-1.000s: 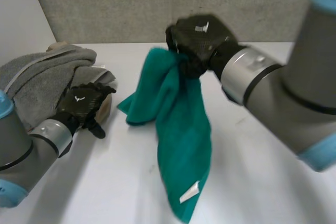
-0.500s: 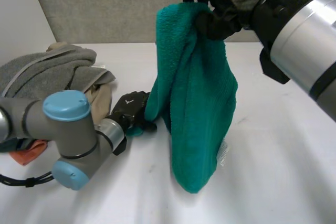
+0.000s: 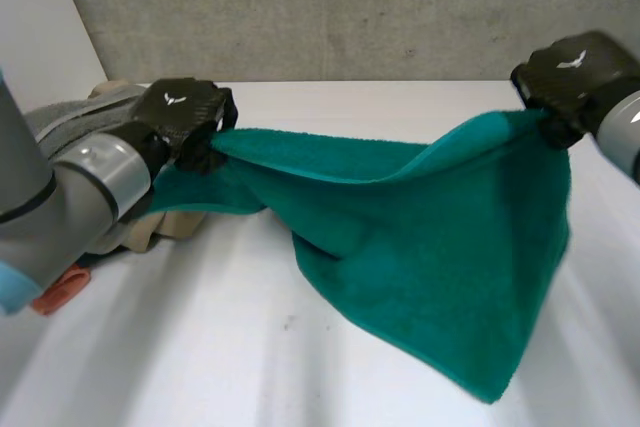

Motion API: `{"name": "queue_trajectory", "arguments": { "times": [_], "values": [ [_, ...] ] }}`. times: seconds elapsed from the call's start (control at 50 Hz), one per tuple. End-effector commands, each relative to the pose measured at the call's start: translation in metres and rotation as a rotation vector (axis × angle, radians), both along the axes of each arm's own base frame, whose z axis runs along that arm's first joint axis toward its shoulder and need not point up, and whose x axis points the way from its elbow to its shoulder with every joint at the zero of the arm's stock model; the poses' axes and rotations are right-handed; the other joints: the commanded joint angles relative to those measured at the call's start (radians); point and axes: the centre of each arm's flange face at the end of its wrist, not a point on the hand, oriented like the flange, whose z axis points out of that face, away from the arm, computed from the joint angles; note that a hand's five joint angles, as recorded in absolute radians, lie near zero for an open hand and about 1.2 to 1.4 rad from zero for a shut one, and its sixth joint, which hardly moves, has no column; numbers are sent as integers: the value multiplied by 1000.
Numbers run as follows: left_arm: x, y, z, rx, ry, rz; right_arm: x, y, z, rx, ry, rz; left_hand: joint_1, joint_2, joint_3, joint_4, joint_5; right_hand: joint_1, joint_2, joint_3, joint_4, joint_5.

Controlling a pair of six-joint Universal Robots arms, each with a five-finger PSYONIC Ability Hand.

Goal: Fold the laundry.

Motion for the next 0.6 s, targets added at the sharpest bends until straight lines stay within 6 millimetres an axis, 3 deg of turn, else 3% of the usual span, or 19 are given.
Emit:
{"name": "queue_trajectory", "arguments": {
  "times": [0.02, 0.06, 0.08, 0.12, 0.16, 0.2, 0.24, 0.28, 0.34, 0.42, 0.44, 0.46, 0.5, 0.52, 0.54, 0.6],
  "values": [
    [-22, -67, 16, -219, -50, 106, 12, -51, -7, -127, -31, -55, 230, 200, 206, 199, 245, 300, 221, 205, 199, 215],
    [-33, -76, 29, -299, -24, 115, 12, -72, 14, -310, -84, -114, 230, 200, 206, 199, 245, 300, 221, 205, 199, 215],
    [-46, -81, 50, -403, 25, 105, 12, -78, 23, -379, -106, -128, 230, 200, 206, 199, 245, 300, 221, 205, 199, 215],
    [-54, -83, 73, -518, 88, 102, 13, -87, 49, -574, -165, -143, 230, 200, 206, 199, 245, 300, 221, 205, 199, 215],
    [-57, -87, 102, -678, 183, 116, 15, -90, 64, -695, -198, -139, 230, 200, 206, 199, 245, 300, 221, 205, 199, 215],
    [-59, -88, 113, -765, 233, 123, 18, -91, 77, -816, -242, -129, 230, 200, 206, 199, 245, 300, 221, 205, 199, 215],
    [-61, -87, 125, -861, 290, 126, 19, -91, 75, -834, -248, -114, 230, 200, 206, 199, 245, 300, 221, 205, 199, 215],
    [-63, -84, 122, -874, 298, 119, 21, -89, 65, -804, -232, -91, 230, 200, 206, 199, 245, 300, 221, 205, 199, 215],
    [-63, -82, 100, -803, 260, 110, 20, -86, 49, -742, -210, -80, 230, 200, 206, 199, 245, 300, 221, 205, 199, 215],
    [-60, -73, 57, -643, 169, 101, 12, -76, 12, -578, -154, -89, 230, 200, 206, 199, 245, 300, 221, 205, 199, 215],
    [-58, -70, 46, -601, 145, 99, 9, -71, -7, -500, -128, -92, 230, 200, 206, 199, 245, 300, 221, 205, 199, 215],
    [-54, -62, 22, -506, 93, 92, 9, -68, -17, -460, -116, -90, 230, 200, 206, 199, 245, 300, 221, 205, 199, 215],
    [-49, -52, -2, -409, 39, 89, 6, -61, -35, -379, -86, -91, 230, 200, 206, 199, 245, 300, 221, 205, 199, 215],
    [-47, -46, -14, -361, 12, 85, 4, -51, -56, -291, -57, -89, 230, 200, 206, 199, 245, 300, 221, 205, 199, 215],
    [-40, -35, -37, -271, -42, 80, 3, -46, -65, -246, -44, -87, 230, 200, 206, 199, 245, 300, 221, 205, 199, 215],
    [-30, -15, -71, -143, -126, 72, -3, -22, -99, -85, 10, -76, 230, 200, 206, 199, 245, 300, 221, 205, 199, 215]
  ]
}}
